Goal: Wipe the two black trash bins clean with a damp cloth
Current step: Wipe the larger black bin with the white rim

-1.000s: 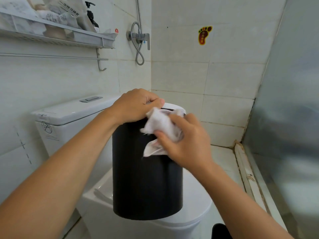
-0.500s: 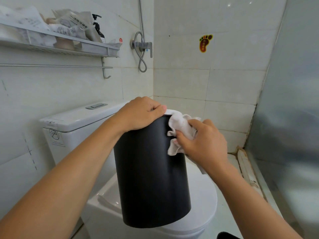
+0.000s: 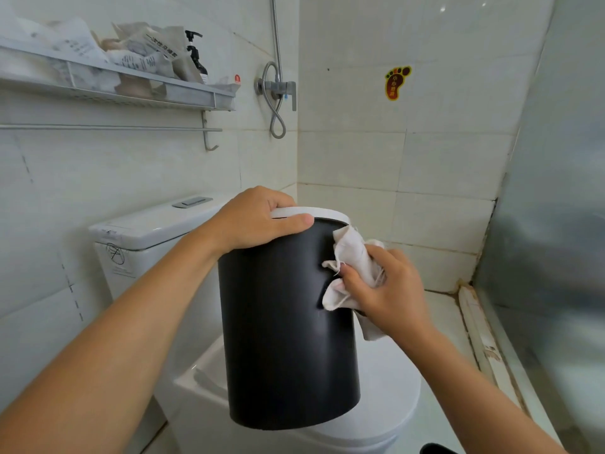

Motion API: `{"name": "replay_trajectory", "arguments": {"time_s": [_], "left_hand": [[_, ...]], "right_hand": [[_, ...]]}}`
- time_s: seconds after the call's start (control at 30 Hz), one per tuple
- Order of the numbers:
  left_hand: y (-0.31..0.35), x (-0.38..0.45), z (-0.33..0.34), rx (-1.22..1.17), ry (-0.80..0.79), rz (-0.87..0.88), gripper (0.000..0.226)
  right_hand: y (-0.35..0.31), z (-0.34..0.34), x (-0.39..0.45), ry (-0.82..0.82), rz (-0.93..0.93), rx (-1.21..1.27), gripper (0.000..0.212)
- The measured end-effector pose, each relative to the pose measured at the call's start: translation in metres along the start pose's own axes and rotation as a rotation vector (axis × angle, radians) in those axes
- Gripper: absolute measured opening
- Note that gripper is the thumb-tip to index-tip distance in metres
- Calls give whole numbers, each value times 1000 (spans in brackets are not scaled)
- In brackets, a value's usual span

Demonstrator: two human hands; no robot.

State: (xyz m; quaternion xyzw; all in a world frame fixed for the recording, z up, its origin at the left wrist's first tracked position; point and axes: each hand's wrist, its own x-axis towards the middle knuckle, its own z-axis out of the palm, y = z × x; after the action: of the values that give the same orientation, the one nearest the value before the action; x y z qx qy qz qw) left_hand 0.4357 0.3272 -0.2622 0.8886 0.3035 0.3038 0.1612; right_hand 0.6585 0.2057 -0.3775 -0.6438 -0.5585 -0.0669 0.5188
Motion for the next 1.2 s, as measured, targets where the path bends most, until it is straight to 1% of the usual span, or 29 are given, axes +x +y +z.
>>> {"name": "replay_trajectory", "arguments": {"time_s": [0.07, 0.13, 0.2, 0.27, 0.33, 0.4, 0.47, 0.53, 0.63, 0.73, 0.8, 0.87, 0.93, 1.0, 1.13, 1.17, 1.2], "left_hand": [[0, 0, -2, -5, -5, -6, 43], [1, 1, -8, 24, -21, -36, 40], [4, 1, -15, 109, -50, -69, 39], [12, 4, -19, 231, -51, -81, 34], [23, 8, -17, 279, -49, -74, 31], [31, 10, -9, 314, -89, -85, 34], [31, 11, -4, 375, -113, -61, 38], [27, 10, -5, 317, -93, -34, 38], [22, 7, -3, 170, -46, 1, 29], [21, 6, 8, 26, -5, 44, 23], [21, 6, 15, -52, 5, 56, 25], [21, 8, 21, -72, -7, 68, 31], [23, 10, 25, -86, -30, 80, 24], [23, 14, 26, -106, -27, 83, 17], [22, 17, 27, -139, -73, 98, 15], [23, 17, 27, -148, -84, 104, 18], [25, 17, 28, -151, -89, 113, 23]], "right_hand": [[6, 1, -8, -10, 12, 21, 41], [8, 3, -15, -8, 5, 25, 41], [10, 5, -21, 6, -9, 14, 41], [10, 7, -25, 19, -45, -9, 47], [7, 8, -30, 18, -104, -33, 52], [3, 10, -35, 21, -183, -44, 52], [0, 9, -40, 37, -223, -41, 51], [-3, 7, -41, 45, -243, -37, 51], [-6, 0, -34, 67, -236, -64, 51], [-11, -8, -20, 97, -157, -48, 52], [-10, -14, -8, 103, -86, -49, 49], [-8, -20, 3, 109, -7, -48, 45], [-8, -22, 7, 120, 19, -52, 44], [-12, -22, 2, 116, -75, -90, 47], [-19, -20, -16, -50, -442, -160, 48], [-18, -21, -15, -51, -461, -174, 49], [-15, -21, -11, -26, -418, -160, 49]]}}
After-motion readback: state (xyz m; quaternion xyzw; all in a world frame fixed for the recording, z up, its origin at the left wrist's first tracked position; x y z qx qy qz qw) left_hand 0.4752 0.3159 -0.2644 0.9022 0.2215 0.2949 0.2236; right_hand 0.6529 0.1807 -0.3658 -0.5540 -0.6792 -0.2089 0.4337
